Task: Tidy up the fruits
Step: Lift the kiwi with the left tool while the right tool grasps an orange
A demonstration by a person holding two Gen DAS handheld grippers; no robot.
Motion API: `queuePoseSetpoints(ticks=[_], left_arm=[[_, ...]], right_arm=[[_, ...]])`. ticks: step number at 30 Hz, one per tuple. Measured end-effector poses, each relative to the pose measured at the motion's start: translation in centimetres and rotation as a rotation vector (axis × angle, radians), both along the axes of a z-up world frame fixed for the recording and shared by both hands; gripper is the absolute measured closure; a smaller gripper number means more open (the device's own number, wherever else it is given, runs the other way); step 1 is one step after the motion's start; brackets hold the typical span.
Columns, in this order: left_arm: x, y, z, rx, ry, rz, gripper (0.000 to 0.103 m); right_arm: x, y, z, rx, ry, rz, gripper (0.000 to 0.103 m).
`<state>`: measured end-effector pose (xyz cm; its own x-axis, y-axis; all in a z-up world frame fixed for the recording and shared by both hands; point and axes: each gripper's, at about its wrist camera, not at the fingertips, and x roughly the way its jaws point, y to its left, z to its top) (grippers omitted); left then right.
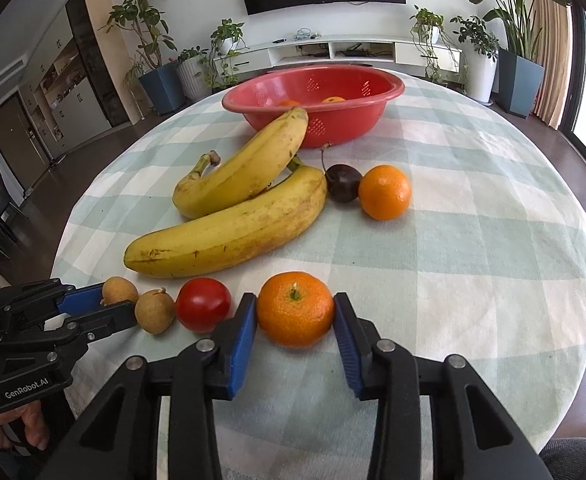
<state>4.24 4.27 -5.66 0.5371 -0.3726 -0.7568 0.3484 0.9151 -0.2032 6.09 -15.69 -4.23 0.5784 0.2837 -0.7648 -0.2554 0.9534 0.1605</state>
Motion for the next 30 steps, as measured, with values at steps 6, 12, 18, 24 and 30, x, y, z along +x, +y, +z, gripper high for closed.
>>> queuePoseSetpoints(ticks=[6,12,18,24,30], left_arm=[[-0.1,0.0,0.3,-0.005,-0.008,-0.002,0.078],[0.0,0.4,1.7,-0.036,-0.011,0.003,0.078],[1.5,2.2,5.0,-0.052,-0.060,0.023,0.078],[5.8,2.9,9.4,0.003,-0.134,0.010,0.078],[12.8,0.5,13.7,0.073,-0.186,-0.047,0.078]], right_arm=[[-1.1,-0.4,0.8,0.029,-0.005,0.008,0.062],[-1.5,-2.3,3.1,0.079,-0.033,-0.023,0.062],[0.3,-6.7,6.5,0.095,-0.087,-0.117,0.062],[3.2,-9.8,10.0,0.079,-0.154,-0.165,0.062],[8.2,-9.6,13.6,0.083,-0.202,-0.131,0.062]])
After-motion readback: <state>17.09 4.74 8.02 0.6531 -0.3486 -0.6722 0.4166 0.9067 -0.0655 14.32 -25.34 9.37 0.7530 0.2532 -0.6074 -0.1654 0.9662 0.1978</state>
